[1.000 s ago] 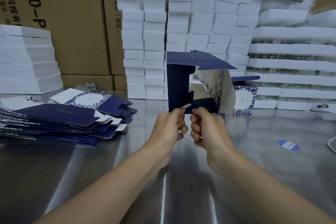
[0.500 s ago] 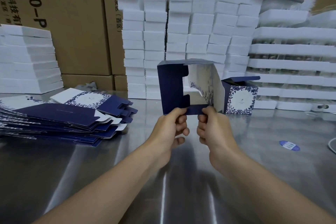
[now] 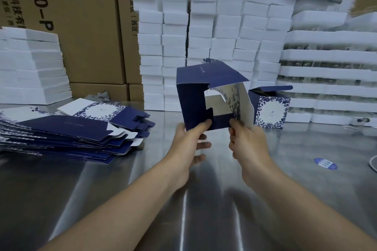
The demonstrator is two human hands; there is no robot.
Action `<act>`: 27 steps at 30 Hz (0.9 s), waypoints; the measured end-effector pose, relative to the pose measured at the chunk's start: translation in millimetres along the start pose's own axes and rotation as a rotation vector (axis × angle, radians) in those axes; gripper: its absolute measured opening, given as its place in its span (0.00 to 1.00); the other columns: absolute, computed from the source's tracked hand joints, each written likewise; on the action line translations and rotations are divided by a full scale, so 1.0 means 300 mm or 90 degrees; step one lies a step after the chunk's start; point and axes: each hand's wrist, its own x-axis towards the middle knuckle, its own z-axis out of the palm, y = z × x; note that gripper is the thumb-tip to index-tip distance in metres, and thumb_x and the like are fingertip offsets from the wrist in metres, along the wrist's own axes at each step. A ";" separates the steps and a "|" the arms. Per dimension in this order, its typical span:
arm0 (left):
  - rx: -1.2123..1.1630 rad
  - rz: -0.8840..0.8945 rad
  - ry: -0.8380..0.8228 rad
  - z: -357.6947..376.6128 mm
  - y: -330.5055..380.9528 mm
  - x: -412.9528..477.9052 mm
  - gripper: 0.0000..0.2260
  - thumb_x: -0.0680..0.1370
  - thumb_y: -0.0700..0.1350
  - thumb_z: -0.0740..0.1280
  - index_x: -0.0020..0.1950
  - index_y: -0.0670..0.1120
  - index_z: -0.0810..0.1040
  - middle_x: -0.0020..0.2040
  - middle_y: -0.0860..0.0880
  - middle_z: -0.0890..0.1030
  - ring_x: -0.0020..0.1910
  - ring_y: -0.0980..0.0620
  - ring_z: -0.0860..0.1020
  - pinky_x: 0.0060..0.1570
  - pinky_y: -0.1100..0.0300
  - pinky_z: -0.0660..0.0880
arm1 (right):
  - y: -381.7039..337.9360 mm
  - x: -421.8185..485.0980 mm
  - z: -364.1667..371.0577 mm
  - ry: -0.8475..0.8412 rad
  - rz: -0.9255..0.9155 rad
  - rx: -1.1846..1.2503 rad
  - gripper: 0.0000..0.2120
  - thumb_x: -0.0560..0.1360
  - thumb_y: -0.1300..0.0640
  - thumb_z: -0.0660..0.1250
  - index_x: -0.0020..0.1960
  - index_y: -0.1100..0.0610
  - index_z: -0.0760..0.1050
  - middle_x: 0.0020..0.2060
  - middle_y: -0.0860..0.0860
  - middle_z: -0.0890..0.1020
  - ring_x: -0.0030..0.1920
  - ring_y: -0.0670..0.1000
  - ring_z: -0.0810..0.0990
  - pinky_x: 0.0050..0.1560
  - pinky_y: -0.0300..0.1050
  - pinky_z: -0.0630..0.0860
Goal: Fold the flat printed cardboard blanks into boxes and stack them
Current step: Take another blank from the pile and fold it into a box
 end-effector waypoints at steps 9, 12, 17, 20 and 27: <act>-0.094 0.249 0.007 -0.050 0.094 -0.011 0.29 0.67 0.48 0.62 0.67 0.60 0.82 0.66 0.60 0.83 0.68 0.61 0.76 0.73 0.53 0.65 | 0.009 0.056 -0.065 0.059 -0.133 -0.242 0.20 0.80 0.54 0.61 0.30 0.53 0.62 0.22 0.44 0.60 0.31 0.50 0.58 0.33 0.46 0.54; -0.071 0.261 0.000 -0.060 0.100 -0.010 0.19 0.79 0.59 0.63 0.62 0.54 0.86 0.60 0.59 0.86 0.61 0.66 0.79 0.70 0.56 0.67 | 0.006 0.068 -0.080 0.064 -0.132 -0.289 0.19 0.79 0.54 0.62 0.29 0.51 0.68 0.20 0.44 0.63 0.32 0.53 0.62 0.34 0.47 0.59; 0.092 0.250 0.093 -0.065 0.063 0.032 0.11 0.82 0.57 0.71 0.58 0.51 0.83 0.56 0.55 0.86 0.59 0.56 0.82 0.51 0.64 0.73 | 0.002 0.048 -0.075 -0.002 -0.149 -0.352 0.23 0.80 0.37 0.60 0.32 0.50 0.72 0.24 0.46 0.72 0.35 0.56 0.72 0.37 0.50 0.68; 0.139 0.259 0.109 -0.071 0.040 0.052 0.12 0.79 0.54 0.74 0.61 0.53 0.81 0.56 0.57 0.85 0.59 0.57 0.82 0.48 0.67 0.75 | 0.004 0.031 -0.068 -0.002 -0.187 -0.400 0.30 0.73 0.23 0.55 0.30 0.48 0.69 0.23 0.46 0.70 0.32 0.54 0.71 0.35 0.51 0.66; 0.385 0.284 0.232 -0.114 0.051 0.059 0.12 0.76 0.63 0.74 0.51 0.57 0.80 0.46 0.60 0.83 0.45 0.55 0.83 0.47 0.49 0.81 | -0.005 0.004 -0.056 0.036 -0.279 -0.387 0.32 0.73 0.21 0.56 0.36 0.51 0.66 0.29 0.46 0.75 0.36 0.53 0.75 0.37 0.53 0.71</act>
